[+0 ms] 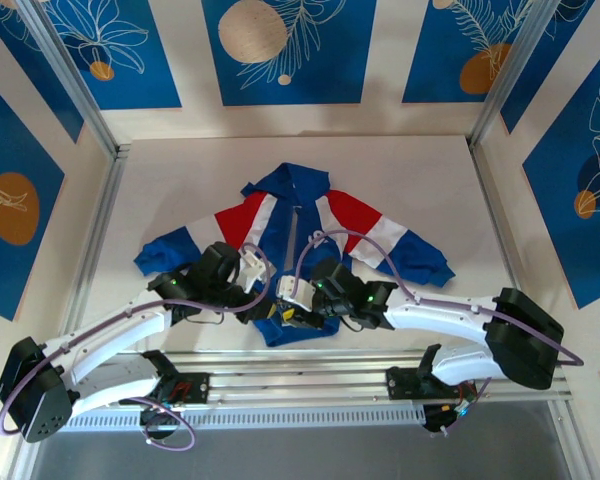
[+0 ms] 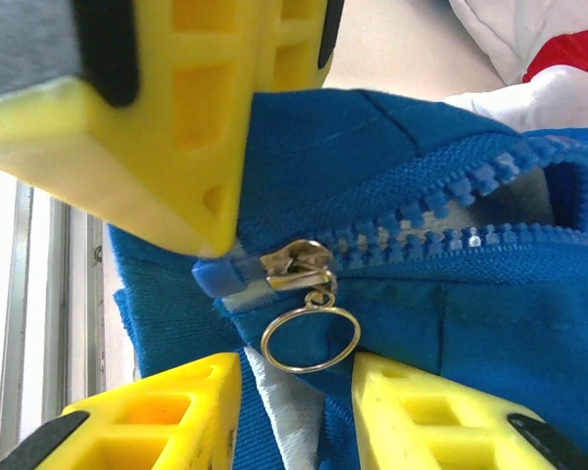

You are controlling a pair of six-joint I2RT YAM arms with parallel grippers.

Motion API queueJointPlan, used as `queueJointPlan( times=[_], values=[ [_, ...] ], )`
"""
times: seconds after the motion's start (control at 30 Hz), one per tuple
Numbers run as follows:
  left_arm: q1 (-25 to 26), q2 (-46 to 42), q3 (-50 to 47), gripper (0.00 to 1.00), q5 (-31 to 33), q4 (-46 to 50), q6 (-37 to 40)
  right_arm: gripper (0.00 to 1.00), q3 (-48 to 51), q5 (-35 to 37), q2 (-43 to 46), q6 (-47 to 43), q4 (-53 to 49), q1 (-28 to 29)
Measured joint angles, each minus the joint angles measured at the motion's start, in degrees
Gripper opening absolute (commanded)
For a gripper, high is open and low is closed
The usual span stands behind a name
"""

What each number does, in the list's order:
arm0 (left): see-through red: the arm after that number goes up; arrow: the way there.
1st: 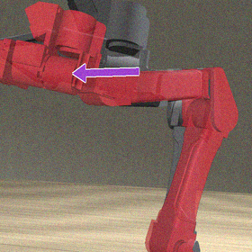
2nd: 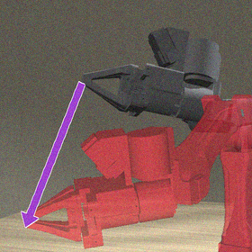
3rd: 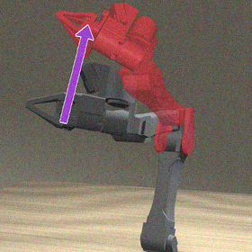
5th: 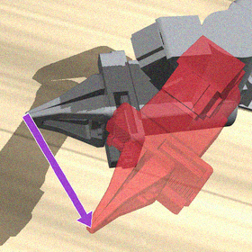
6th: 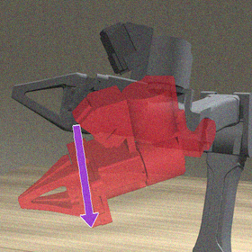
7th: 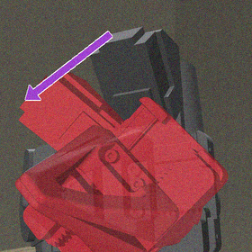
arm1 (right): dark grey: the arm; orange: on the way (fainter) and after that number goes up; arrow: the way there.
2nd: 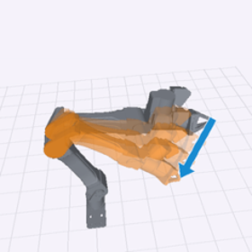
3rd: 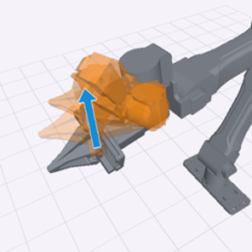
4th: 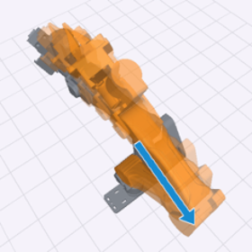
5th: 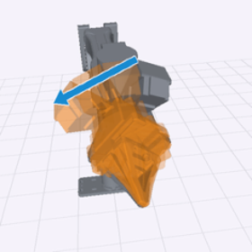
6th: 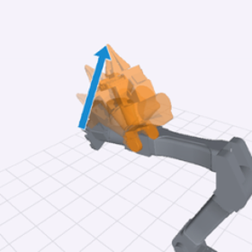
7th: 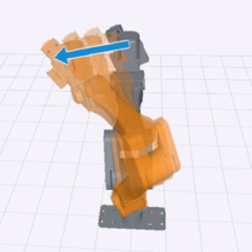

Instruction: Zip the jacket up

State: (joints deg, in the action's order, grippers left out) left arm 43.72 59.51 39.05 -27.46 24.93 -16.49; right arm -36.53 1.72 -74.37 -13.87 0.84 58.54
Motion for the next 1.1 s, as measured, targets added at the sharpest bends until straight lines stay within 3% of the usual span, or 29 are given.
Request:
queueJointPlan(
  times=[0.5,0.9,1.1],
  values=[
    [-0.1,0.0,0.0,0.0,-0.2,0.0,0.5,0.4,-1.0,-0.2,-0.5,0.5,1.1,0.0],
    [-0.9,0.0,0.0,0.0,-0.2,0.2,1.0,0.34,-2.9,-1.8,-0.5,0.9,-1.5,-0.1],
    [-1.2,0.0,0.0,0.0,-0.1,0.7,1.6,0.21,-3.0,-1.7,-0.3,1.6,-2.8,-0.2]
  ],
)
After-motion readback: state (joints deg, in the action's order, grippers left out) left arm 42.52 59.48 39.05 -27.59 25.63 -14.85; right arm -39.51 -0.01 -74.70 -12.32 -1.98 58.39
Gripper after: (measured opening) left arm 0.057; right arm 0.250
